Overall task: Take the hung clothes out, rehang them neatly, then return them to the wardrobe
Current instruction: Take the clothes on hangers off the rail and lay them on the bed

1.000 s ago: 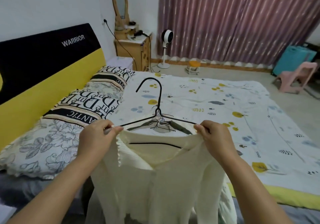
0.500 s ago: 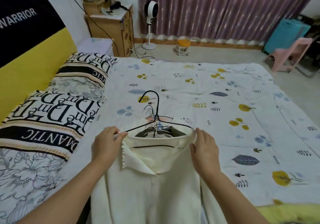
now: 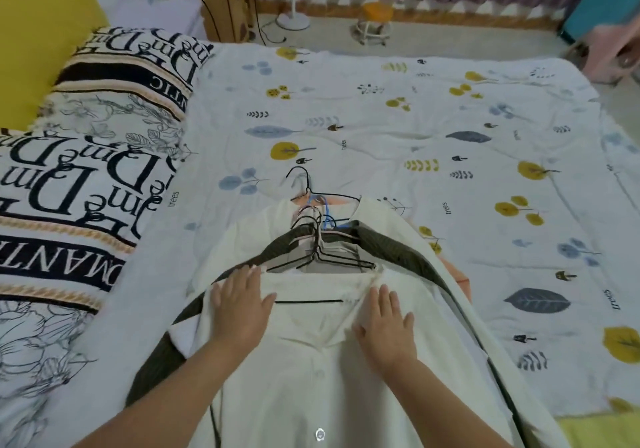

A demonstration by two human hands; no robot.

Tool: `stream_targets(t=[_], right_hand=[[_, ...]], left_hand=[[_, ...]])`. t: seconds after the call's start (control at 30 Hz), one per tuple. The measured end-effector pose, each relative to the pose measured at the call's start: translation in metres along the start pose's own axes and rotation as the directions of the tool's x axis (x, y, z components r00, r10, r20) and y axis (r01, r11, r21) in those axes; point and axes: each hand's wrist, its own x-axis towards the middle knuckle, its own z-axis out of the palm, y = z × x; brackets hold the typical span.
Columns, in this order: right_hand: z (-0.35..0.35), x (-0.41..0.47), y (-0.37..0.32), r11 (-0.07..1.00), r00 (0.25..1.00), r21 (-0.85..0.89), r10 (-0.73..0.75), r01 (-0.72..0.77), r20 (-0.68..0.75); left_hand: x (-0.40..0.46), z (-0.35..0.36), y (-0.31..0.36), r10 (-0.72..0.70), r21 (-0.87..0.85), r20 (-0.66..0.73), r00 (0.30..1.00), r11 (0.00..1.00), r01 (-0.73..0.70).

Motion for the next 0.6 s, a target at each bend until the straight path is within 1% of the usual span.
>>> stream_targets(t=[0.07,0.13,0.2,0.27,0.37,0.47,0.6], right_hand=[[0.004,0.003,0.000,1.000,0.999,-0.018,0.007,-0.006,0.036],[0.002,0.005,0.000,0.999,0.997,-0.054,0.003,0.001,0.071],[-0.005,0.004,-0.001,0.997,0.995,-0.075,-0.001,0.009,0.104],[-0.016,-0.001,-0.006,0.998,0.992,-0.067,0.002,0.006,0.126],[-0.035,-0.016,-0.017,0.996,0.992,-0.086,0.006,0.005,0.128],[-0.052,-0.041,-0.028,0.991,0.996,-0.124,-0.032,0.042,0.088],[-0.071,-0.083,-0.039,0.986,0.989,-0.087,-0.142,0.144,0.034]], left_hand=[[-0.017,0.018,-0.004,0.057,0.072,0.153,0.987,0.995,-0.069],[-0.024,0.026,-0.010,0.074,0.096,0.302,0.951,0.990,-0.108],[-0.020,0.023,-0.013,0.070,0.101,0.392,0.917,0.988,-0.119],[-0.014,0.011,-0.011,0.056,0.116,0.445,0.894,0.986,-0.120],[-0.013,-0.018,-0.001,0.074,0.097,0.448,0.891,0.987,-0.131],[-0.029,-0.051,0.009,0.110,-0.043,0.391,0.914,0.994,-0.101],[-0.069,-0.089,0.019,0.120,-0.171,0.299,0.947,0.983,-0.070]])
